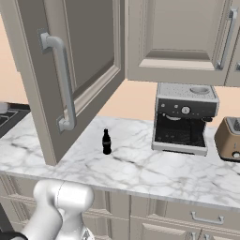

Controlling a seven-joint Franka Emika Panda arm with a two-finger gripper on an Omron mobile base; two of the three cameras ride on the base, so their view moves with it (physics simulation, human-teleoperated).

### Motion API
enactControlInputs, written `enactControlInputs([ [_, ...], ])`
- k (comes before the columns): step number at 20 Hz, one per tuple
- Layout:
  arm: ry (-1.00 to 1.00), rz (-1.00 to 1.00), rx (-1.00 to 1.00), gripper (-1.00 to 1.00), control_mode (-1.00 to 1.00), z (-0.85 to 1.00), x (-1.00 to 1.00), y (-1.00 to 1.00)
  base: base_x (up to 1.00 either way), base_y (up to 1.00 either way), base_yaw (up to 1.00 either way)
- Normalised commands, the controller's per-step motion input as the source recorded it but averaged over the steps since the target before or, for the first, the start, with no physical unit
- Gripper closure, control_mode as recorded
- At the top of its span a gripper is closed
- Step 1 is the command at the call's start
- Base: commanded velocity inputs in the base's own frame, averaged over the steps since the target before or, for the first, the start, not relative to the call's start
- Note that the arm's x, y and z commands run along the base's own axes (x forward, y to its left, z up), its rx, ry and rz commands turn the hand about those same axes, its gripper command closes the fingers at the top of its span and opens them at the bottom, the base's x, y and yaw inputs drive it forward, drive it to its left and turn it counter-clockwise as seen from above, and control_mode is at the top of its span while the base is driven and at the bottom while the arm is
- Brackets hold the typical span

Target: Sort all alcoholic drinks to one cabinet, and non-alcoholic drinks to the other.

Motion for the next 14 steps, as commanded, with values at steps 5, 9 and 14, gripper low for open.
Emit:
enactControlInputs([
  [5,0.07,-0.09,0.0,-1.0,-1.0,-0.46,0.42,0.09,0.0,0.0,0.0],
  [9,0.04,-0.06,0.0,-1.0,-1.0,-0.51,0.35,0.15,0.0,0.0,0.0],
  [14,0.01,-0.09,0.0,-1.0,-1.0,-0.39,0.21,0.2,0.0,0.0,0.0],
])
